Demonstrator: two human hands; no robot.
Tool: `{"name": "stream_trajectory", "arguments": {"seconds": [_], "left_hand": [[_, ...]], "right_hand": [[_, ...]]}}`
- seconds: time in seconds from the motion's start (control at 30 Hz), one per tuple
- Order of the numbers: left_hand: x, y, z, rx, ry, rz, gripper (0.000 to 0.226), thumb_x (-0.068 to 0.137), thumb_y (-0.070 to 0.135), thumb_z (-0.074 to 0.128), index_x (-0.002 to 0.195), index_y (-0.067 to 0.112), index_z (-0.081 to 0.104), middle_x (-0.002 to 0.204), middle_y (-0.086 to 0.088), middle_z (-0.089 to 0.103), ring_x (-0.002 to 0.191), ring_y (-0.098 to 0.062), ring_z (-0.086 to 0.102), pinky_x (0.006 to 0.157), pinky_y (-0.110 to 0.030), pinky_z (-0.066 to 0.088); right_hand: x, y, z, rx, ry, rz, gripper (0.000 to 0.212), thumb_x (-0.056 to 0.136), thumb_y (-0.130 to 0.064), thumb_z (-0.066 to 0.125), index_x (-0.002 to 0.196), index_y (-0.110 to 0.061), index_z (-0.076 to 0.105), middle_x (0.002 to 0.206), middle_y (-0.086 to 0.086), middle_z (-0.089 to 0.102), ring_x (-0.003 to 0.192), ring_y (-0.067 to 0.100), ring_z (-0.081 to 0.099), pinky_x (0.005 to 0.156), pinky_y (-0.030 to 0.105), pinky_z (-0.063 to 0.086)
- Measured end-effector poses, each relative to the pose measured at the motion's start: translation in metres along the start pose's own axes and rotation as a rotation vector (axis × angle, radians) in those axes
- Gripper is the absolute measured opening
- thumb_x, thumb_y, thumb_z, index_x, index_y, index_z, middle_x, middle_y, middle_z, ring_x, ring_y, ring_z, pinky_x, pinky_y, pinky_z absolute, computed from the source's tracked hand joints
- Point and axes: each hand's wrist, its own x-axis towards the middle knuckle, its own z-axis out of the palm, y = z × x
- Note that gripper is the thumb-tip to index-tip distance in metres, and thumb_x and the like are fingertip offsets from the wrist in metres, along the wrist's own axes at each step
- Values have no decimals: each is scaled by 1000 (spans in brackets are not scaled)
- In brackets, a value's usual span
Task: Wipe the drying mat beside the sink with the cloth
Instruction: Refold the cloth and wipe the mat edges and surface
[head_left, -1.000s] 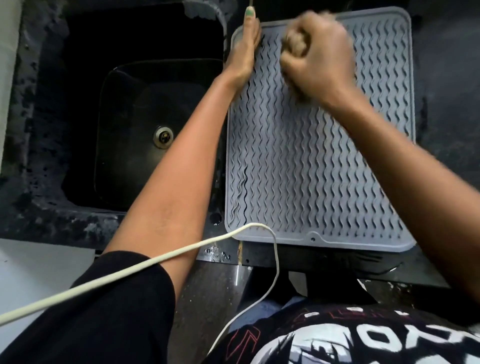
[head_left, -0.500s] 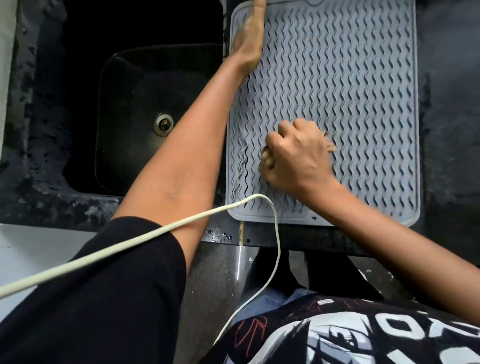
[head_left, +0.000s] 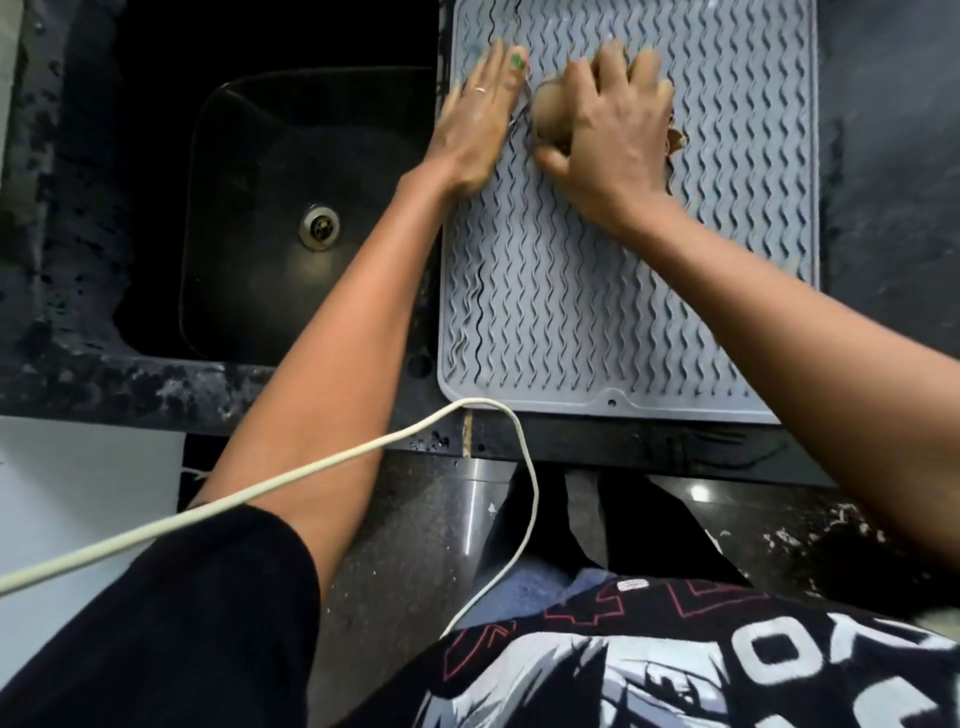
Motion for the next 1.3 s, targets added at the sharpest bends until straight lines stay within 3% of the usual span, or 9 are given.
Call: {"name": "stream_trajectory", "arguments": {"seconds": [0.27, 0.4, 0.5, 0.63, 0.77, 1.03, 1.13, 1.23, 1.3], "left_hand": [[5, 1, 3, 284, -6, 100, 56, 104, 40, 11, 153, 13, 3, 162, -3, -1, 150, -16, -1, 120, -34, -3], [3, 2, 2, 373, -29, 111, 60, 103, 44, 11, 153, 12, -2, 162, -5, -4, 150, -18, -3, 123, -40, -2], [-6, 4, -1, 429, -4, 179, 65, 102, 46, 18, 152, 11, -3, 162, -7, -3, 150, -20, 0, 123, -41, 3], [-18, 0, 3, 560, -4, 241, 62, 102, 36, 25, 153, 13, 0, 162, -8, 0, 150, -23, 5, 122, -40, 5], [-20, -3, 4, 638, -65, 238, 56, 103, 27, 25, 154, 16, 5, 162, -5, 2, 150, -19, 3, 123, -37, 6], [-22, -4, 5, 665, -35, 239, 54, 104, 30, 20, 154, 15, 5, 163, -4, 2, 150, -19, 4, 122, -36, 5], [-22, -4, 5, 655, -30, 228, 54, 104, 31, 20, 154, 16, 4, 163, -3, 2, 150, -19, 4, 122, -35, 5], [-23, -2, 5, 648, -37, 218, 55, 104, 31, 22, 154, 17, 4, 163, -2, 2, 150, -18, 3, 122, -35, 5], [-20, 0, 2, 630, -48, 203, 55, 104, 31, 25, 154, 18, 6, 163, -2, 3, 150, -18, 5, 122, -34, 6]], "right_hand": [[-113, -10, -35, 187, -11, -206, 30, 81, -24, 60, 100, -2, 64, 101, 17, 61, 87, 30, 55, 63, 33, 41], [-166, -16, -52, 227, -187, -256, 27, 77, -26, 63, 96, -6, 68, 97, 12, 61, 87, 31, 56, 67, 38, 47], [-148, -12, -64, 448, -230, -121, 23, 81, -34, 59, 83, -12, 63, 86, 3, 53, 80, 24, 53, 64, 34, 44], [-81, -10, -57, 497, 41, 71, 32, 81, -32, 60, 107, -14, 60, 106, 7, 54, 97, 23, 49, 80, 35, 41], [-37, -13, -29, 210, -105, 1, 46, 82, -33, 61, 122, -12, 53, 131, 14, 45, 122, 34, 38, 98, 42, 33], [-138, -18, -41, 342, -187, -213, 26, 81, -33, 60, 79, -7, 62, 92, 9, 53, 85, 26, 52, 67, 30, 40], [-182, -25, -57, 361, -299, -246, 30, 74, -36, 60, 82, -8, 66, 91, 5, 56, 83, 29, 56, 62, 33, 48], [-168, -22, -67, 465, -437, -215, 30, 68, -44, 53, 70, -15, 61, 79, -3, 52, 73, 23, 56, 57, 27, 39], [-141, -17, -70, 613, -375, -116, 29, 69, -44, 53, 72, -16, 61, 75, -6, 49, 71, 19, 53, 58, 26, 35]]}}
